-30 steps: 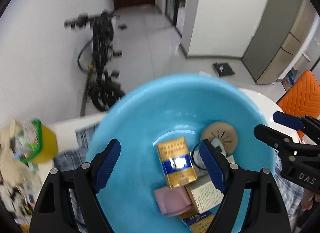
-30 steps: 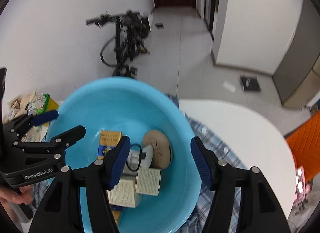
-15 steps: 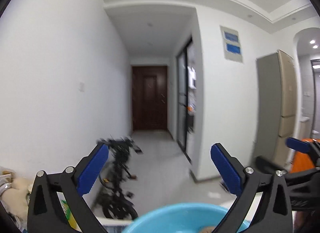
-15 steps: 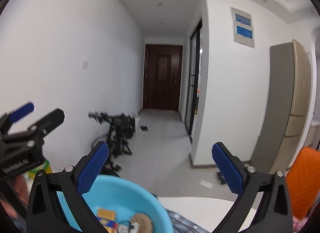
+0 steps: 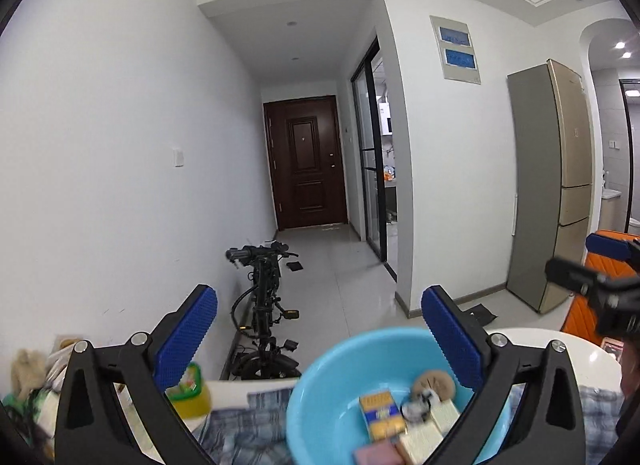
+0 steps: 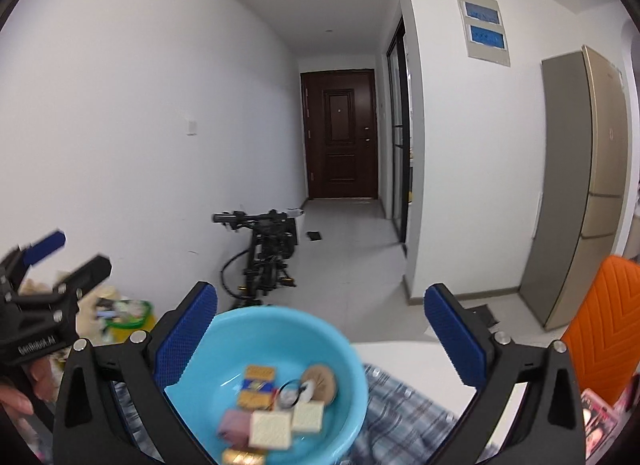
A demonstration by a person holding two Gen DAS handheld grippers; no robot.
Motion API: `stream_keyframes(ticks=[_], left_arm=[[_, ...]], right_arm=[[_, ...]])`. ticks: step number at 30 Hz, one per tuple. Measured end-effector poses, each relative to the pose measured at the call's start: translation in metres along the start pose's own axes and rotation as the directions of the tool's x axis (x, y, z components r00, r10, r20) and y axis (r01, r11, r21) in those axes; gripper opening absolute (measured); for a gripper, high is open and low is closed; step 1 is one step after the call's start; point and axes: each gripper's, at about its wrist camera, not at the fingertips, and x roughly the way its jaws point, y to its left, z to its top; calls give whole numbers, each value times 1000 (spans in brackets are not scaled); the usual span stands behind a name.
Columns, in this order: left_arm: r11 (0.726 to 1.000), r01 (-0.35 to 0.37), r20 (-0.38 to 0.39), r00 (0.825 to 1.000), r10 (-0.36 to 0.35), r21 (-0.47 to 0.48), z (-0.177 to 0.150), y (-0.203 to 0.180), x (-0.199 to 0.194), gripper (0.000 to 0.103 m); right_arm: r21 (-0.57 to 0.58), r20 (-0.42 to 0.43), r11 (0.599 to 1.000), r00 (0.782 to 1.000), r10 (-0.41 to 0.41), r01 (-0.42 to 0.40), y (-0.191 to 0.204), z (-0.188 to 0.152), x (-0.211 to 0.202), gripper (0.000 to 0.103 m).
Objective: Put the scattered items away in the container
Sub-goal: 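Withdraw both open grippers from the basin back over the cloth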
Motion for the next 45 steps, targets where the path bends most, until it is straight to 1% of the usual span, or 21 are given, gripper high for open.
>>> stream_keyframes(ticks=[3, 4, 6, 7, 9, 11, 13, 15, 17, 21, 22, 24, 26, 29, 33, 34, 36, 39, 42, 43, 45], left_arm=[[1000, 1, 2, 1000, -1, -4, -13, 3, -44, 103], [1000, 19, 8, 1000, -18, -12, -17, 5, -60, 103], [999, 45, 18, 999, -45, -19, -30, 8, -95, 103], [998, 53, 40, 998, -52, -15, -40, 8, -116, 103], [999, 39, 75, 996, -39, -3, -55, 5, -150, 103], [1000, 27, 94, 995, -28, 4, -69, 1, -175, 103], [999, 34, 92, 995, -34, 1, -80, -1, -194, 103], [999, 51, 85, 995, -49, -19, -81, -3, -202, 103], [996, 79, 77, 994, -76, -36, -77, -1, -204, 103], [998, 62, 85, 995, -59, -28, -71, -2, -206, 103], [998, 62, 73, 996, -59, -27, -73, -1, -204, 103], [996, 88, 21, 996, -87, -35, -79, -2, -195, 103], [993, 110, -39, 993, -112, -49, -93, -2, -185, 103], [991, 122, -165, 978, -130, -58, -123, -6, -165, 103], [986, 133, -303, 940, -156, -98, -171, -11, -145, 103], [987, 129, -324, 934, -154, -98, -184, -12, -142, 103], [992, 107, -358, 926, -124, -68, -210, -18, -139, 103], [994, 103, -404, 909, -104, -24, -240, -27, -135, 103], [992, 116, -460, 879, -123, -43, -263, -31, -132, 103], [992, 118, -483, 866, -129, -53, -271, -32, -130, 103], [992, 114, -511, 850, -129, -59, -283, -34, -126, 103]], right_arm=[[24, 12, 1000, 1000, 20, -20, 1, -9, -39, 103], [16, 24, 1000, 1000, 17, -17, 3, -12, -52, 103], [-27, 73, 1000, 997, 3, -1, 16, -30, -89, 103], [-50, 87, 999, 996, 9, -5, 19, -38, -103, 103], [-96, 105, 995, 994, 41, -31, 30, -61, -137, 103], [-112, 118, 993, 991, 62, -49, 37, -82, -163, 103], [-118, 133, 992, 989, 69, -53, 42, -101, -184, 103], [-112, 136, 992, 988, 67, -52, 42, -109, -191, 103], [-105, 119, 992, 989, 84, -71, 44, -109, -190, 103], [-114, 93, 992, 993, 72, -61, 43, -106, -186, 103], [-112, 72, 992, 995, 68, -59, 43, -107, -182, 103], [-96, 18, 993, 997, 77, -75, 39, -116, -176, 103], [-87, -66, 991, 993, 101, -106, 40, -130, -164, 103], [-73, -173, 989, 979, 112, -126, 41, -155, -143, 103], [-50, -268, 993, 959, 91, -109, 36, -202, -121, 103], [-40, -286, 993, 954, 93, -109, 35, -214, -117, 103], [-14, -340, 994, 935, 96, -107, 31, -242, -107, 103], [20, -402, 994, 910, 103, -104, 25, -274, -97, 103], [81, -468, 991, 874, 130, -104, 15, -298, -92, 103], [99, -485, 990, 864, 134, -98, 12, -305, -90, 103], [110, -502, 990, 855, 128, -84, 9, -313, -87, 103]])
